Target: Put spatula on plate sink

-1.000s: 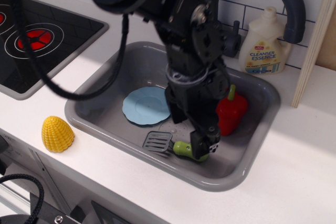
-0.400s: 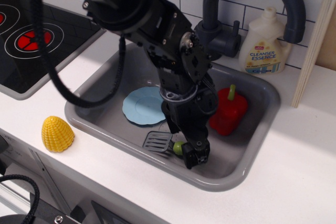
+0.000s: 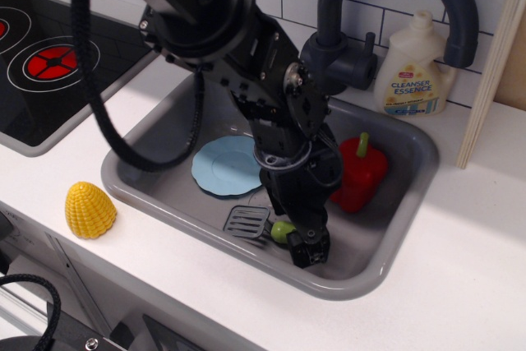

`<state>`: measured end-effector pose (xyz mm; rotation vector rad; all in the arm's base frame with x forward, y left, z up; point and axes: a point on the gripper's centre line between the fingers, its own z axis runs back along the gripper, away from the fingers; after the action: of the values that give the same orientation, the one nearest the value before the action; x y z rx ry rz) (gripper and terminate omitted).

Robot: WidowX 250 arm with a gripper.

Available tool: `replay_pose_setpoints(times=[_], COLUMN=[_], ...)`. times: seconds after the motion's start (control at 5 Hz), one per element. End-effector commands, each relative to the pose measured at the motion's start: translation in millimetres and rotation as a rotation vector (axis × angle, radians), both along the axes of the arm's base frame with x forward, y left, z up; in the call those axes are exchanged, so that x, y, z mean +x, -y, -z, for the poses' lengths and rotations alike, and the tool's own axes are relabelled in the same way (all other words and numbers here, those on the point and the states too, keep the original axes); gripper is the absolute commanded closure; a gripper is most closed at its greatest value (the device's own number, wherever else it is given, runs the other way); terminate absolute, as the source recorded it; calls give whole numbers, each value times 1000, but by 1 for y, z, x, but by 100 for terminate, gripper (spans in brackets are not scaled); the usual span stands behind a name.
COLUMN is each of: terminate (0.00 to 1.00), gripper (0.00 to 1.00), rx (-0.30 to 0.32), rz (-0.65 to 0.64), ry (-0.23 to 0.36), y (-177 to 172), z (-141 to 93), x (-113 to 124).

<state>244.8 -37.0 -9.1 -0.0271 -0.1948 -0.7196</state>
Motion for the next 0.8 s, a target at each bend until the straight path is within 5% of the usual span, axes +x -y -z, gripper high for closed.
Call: replay_pose_setpoints(times=[0.0,0.2,0.6], terminate=[0,0,0], gripper=[0,100,100], rx=[34,38,47], rz=[34,28,4], ry=[30,25,18], y=[1,-1,-12], z=[5,9,-4], x=[6,3,7])
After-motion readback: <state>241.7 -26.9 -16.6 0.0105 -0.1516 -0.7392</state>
